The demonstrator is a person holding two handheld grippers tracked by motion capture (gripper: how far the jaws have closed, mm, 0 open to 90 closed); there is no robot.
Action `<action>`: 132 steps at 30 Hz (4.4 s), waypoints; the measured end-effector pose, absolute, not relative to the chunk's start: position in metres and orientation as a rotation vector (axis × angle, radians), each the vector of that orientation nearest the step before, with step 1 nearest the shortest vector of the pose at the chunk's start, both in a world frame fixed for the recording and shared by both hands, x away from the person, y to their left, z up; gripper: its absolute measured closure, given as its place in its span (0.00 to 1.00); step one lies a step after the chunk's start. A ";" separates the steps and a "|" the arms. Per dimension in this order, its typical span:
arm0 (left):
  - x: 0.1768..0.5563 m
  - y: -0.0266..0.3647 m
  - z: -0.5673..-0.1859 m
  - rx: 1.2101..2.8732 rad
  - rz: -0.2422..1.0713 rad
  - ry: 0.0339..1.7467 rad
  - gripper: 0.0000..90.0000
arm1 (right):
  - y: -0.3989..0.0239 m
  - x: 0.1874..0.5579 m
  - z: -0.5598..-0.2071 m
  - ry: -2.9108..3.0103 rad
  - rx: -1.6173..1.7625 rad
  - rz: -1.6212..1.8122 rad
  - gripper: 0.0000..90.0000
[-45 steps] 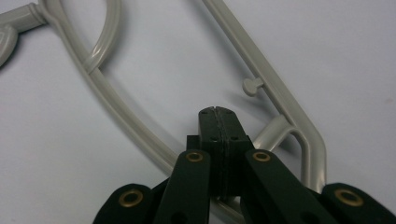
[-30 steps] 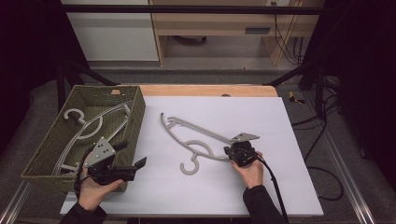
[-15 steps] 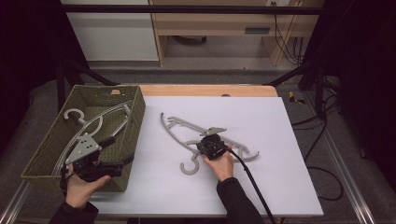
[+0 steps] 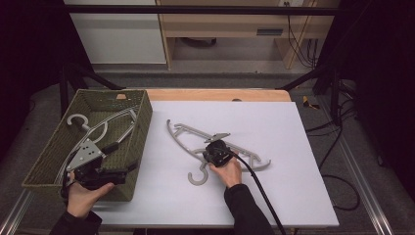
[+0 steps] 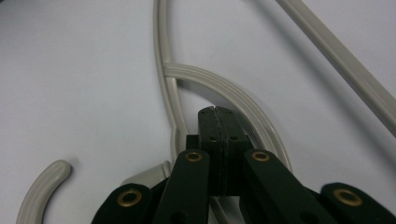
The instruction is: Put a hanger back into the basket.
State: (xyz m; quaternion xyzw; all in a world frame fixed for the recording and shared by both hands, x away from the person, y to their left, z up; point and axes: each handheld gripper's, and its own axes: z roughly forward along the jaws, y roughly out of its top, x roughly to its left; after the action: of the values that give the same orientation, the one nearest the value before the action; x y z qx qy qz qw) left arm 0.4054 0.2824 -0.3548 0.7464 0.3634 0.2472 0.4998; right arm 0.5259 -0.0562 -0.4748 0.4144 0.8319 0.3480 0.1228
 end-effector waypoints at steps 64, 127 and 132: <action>0.455 0.136 -0.395 2.300 0.430 0.598 0.17 | -0.196 0.408 -0.441 2.172 1.096 1.281 0.39; 0.505 0.133 -0.454 2.587 0.296 0.691 0.66 | -0.191 0.404 -0.442 2.217 1.056 1.285 0.24; 0.497 0.128 -0.453 2.611 0.277 0.632 0.75 | -0.191 0.404 -0.442 2.216 1.056 1.287 0.24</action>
State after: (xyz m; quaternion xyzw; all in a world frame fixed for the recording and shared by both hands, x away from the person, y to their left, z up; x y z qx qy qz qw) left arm 0.4973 0.1282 -0.4526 0.9433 0.2285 0.1001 0.2189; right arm 0.4039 -0.1910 -0.4418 0.3745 0.7860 0.4564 0.1839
